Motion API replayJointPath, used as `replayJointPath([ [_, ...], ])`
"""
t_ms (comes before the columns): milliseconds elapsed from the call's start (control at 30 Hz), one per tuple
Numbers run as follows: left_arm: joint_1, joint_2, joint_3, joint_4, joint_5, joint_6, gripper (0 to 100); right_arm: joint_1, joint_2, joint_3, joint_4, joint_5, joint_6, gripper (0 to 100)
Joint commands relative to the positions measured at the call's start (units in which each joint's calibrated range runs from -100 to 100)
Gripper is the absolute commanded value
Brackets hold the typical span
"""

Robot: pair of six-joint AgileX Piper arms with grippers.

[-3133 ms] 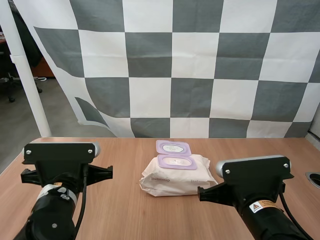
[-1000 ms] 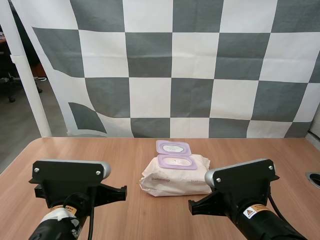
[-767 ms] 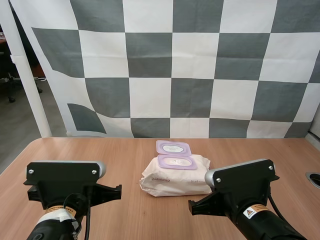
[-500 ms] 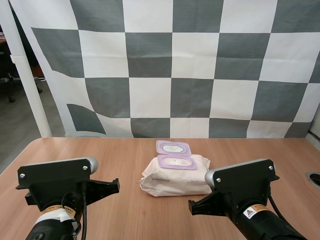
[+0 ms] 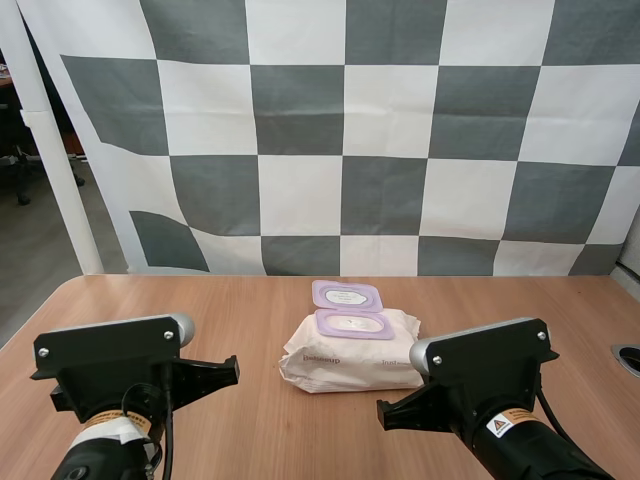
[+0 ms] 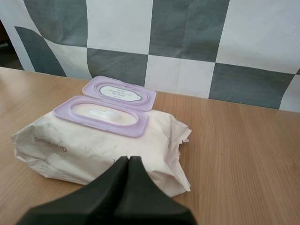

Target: Open the wet wipes lid

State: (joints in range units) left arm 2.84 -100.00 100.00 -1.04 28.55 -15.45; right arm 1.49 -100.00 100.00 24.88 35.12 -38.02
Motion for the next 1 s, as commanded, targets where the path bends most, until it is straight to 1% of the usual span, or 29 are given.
replayJointPath([
  [0,0.06,0.0,0.0,0.0,-0.1,-0.1,0,0.1,0.0,0.0,0.1,-0.1,0.0,0],
  [567,0.06,0.0,0.0,0.0,-0.1,-0.1,0,0.1,0.0,0.0,0.1,-0.1,0.0,0],
  [600,0.06,0.0,0.0,0.0,-0.1,-0.1,0,0.1,0.0,0.0,1.7,-0.1,0.1,0],
  [667,0.06,0.0,0.0,0.0,-0.1,-0.1,0,0.1,0.0,0.0,7.7,0.1,0.1,0],
  [700,0.06,0.0,0.0,0.0,-0.1,-0.1,0,0.1,0.0,0.0,8.7,0.1,0.0,0],
  [733,0.06,0.0,0.0,0.0,-0.1,-0.1,0,0.1,0.0,0.0,7.6,0.1,-0.3,0],
  [767,0.06,0.0,0.0,0.0,-0.1,-0.1,0,0.1,0.0,0.0,4.2,0.1,-0.4,0],
  [800,0.06,0.0,0.0,0.0,-0.1,-0.1,0,0.1,0.0,0.0,-1.0,-0.3,-0.4,0],
  [867,0.06,0.0,0.0,0.0,-0.1,-0.1,0,0.1,0.0,0.0,-7.4,-2.4,-0.2,0],
  [900,0.06,0.0,0.0,0.0,-0.1,-0.1,0,0.1,0.0,0.0,-9.6,-2.4,-0.2,0],
  [967,0.06,0.0,0.0,0.0,-0.1,-0.1,0,0.1,0.0,0.0,-10.6,-2.4,-0.2,0],
])
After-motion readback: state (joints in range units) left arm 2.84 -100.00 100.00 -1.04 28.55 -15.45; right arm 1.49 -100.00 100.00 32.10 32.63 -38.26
